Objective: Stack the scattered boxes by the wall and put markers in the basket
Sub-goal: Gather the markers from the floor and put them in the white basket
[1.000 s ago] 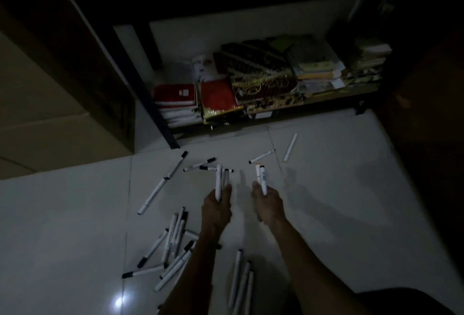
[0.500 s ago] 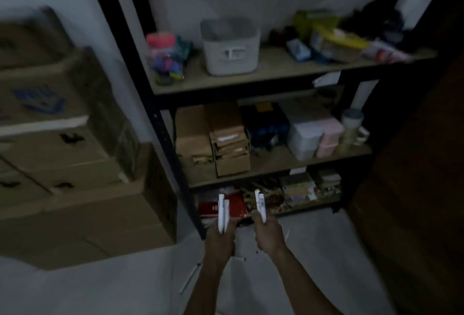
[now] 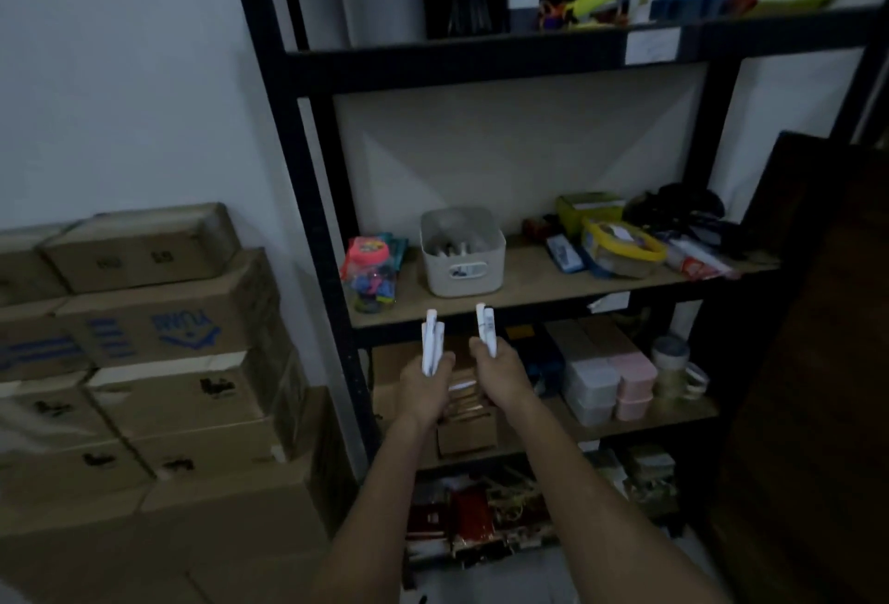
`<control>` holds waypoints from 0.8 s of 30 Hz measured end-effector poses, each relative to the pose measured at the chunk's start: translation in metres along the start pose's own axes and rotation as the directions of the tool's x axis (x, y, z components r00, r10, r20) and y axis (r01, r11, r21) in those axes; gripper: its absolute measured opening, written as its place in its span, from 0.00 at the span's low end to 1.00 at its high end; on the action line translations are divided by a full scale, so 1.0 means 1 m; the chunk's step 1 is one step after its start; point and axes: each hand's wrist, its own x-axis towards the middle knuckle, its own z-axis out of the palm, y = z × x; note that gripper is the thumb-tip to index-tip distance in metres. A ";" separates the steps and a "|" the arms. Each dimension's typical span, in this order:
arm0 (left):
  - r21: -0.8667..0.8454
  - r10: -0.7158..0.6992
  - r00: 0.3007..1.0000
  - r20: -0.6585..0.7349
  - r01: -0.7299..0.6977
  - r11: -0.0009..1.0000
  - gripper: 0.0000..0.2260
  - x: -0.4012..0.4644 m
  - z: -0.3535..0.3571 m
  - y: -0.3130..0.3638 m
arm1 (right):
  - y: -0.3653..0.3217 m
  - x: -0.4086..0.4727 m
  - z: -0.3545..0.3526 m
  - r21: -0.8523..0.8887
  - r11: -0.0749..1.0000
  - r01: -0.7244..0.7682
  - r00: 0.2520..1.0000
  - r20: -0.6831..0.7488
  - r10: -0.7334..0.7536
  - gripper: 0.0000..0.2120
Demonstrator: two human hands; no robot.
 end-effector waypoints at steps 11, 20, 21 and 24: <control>0.029 0.155 0.983 -0.094 -0.153 0.988 0.10 0.137 0.038 0.120 | -0.110 0.155 -0.031 0.020 0.992 0.122 0.991 0.051 -0.123 0.14; 0.172 0.118 0.989 -0.092 -0.101 0.980 0.15 0.245 0.068 0.135 | -0.127 0.268 -0.031 0.061 0.998 0.019 0.987 0.157 -0.028 0.18; 0.198 0.141 0.987 -0.082 -0.122 0.973 0.14 0.252 0.070 0.134 | -0.128 0.276 -0.027 0.098 0.995 -0.028 0.984 0.178 0.010 0.17; 0.240 0.179 0.981 -0.079 -0.156 0.958 0.09 0.275 0.074 0.127 | -0.128 0.294 -0.019 0.187 0.970 -0.156 0.966 0.233 0.110 0.17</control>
